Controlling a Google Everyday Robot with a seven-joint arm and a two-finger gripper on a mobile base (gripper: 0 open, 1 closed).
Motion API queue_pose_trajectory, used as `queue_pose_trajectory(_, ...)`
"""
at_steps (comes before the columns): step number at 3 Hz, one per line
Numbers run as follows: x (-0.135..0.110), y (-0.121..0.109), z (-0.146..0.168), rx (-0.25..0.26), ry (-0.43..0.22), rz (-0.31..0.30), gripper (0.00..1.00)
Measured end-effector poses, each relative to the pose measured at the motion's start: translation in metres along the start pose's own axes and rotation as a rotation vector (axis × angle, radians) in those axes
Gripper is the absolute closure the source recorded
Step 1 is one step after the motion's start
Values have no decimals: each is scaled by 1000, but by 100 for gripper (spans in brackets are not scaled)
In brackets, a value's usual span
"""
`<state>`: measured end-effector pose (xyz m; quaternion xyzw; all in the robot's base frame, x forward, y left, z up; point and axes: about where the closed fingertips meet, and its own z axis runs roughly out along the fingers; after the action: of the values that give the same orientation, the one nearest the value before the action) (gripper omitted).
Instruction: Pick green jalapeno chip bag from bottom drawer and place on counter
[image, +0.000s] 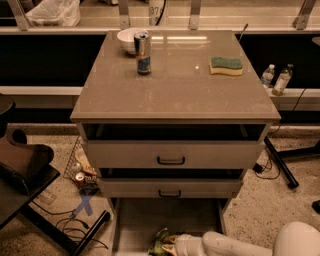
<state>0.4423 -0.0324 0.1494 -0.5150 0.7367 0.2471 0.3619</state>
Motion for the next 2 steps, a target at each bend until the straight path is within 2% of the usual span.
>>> queue_pose_trajectory(1, 0, 1, 1, -2, -1, 0, 100)
queue_pose_trajectory(2, 0, 1, 1, -2, -1, 0, 100)
